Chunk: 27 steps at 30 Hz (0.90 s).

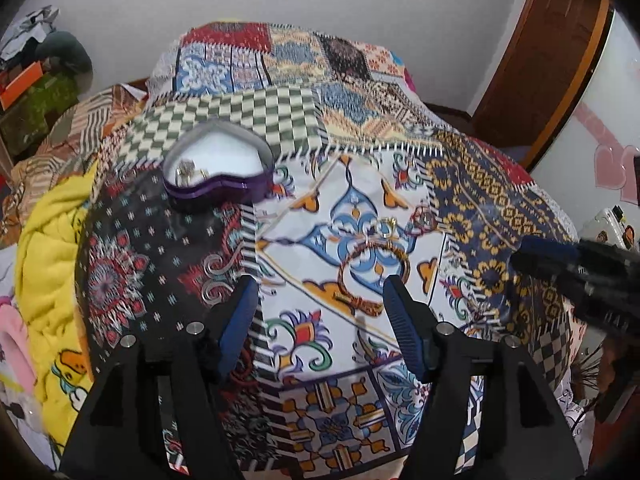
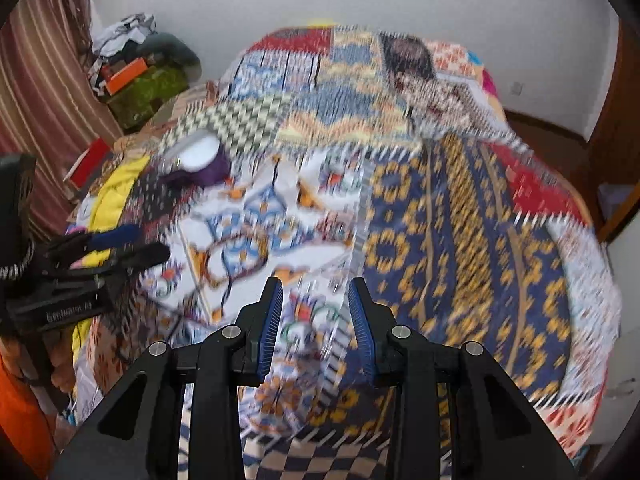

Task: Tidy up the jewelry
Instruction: 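Open the left gripper to drop the charm and withdraw, then grasp the red-gold beaded bracelet with the left gripper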

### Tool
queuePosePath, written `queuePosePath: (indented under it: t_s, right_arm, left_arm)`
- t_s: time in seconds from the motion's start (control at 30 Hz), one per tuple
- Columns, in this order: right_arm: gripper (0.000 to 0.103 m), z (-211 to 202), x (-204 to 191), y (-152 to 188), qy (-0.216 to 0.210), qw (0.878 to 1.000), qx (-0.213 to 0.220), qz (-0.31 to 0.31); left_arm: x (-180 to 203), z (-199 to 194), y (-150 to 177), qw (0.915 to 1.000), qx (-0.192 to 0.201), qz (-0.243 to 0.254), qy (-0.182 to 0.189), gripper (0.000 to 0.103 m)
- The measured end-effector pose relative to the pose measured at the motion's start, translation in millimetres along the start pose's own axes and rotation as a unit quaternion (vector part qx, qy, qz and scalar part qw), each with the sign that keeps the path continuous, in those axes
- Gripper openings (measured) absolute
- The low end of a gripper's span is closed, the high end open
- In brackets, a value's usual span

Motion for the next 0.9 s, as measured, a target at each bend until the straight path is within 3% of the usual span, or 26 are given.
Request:
queuePosePath:
  t_s: [0.27, 0.67, 0.8, 0.9]
  right_arm:
    - [0.031, 33.6, 7.4, 37.8, -0.014, 0.997, -0.072, 0.022]
    - [0.026, 33.3, 13.3, 37.9, -0.014, 0.999, -0.044, 0.028]
    - [0.012, 37.9, 14.2, 31.8, -0.004, 0.999, -0.033, 0.025]
    - [0.009, 37.7, 16.6, 30.2, -0.015, 0.999, -0.028, 0.032]
  left_arm:
    - [4.7, 7.4, 15.9, 0.9999, -0.013, 0.000, 0.011, 0.064]
    - [3.0, 14.2, 23.4, 0.9997, -0.020, -0.008, 0.012, 0.064]
    - [2.6, 15.6, 22.9, 0.9997, -0.021, -0.005, 0.009, 0.064]
    - [2.2, 19.2, 22.0, 0.9997, -0.024, -0.004, 0.007, 0.064]
Point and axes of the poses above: each gripper's, at about its wrist camera, not at the fingertips, and z roughly the way its jaws point, x to its right, y to its underside, the point moved 8 cm from there along z, roughly the way its jaws point, and after that the axes turned 7 degrees about z, right-handed, at the moved point
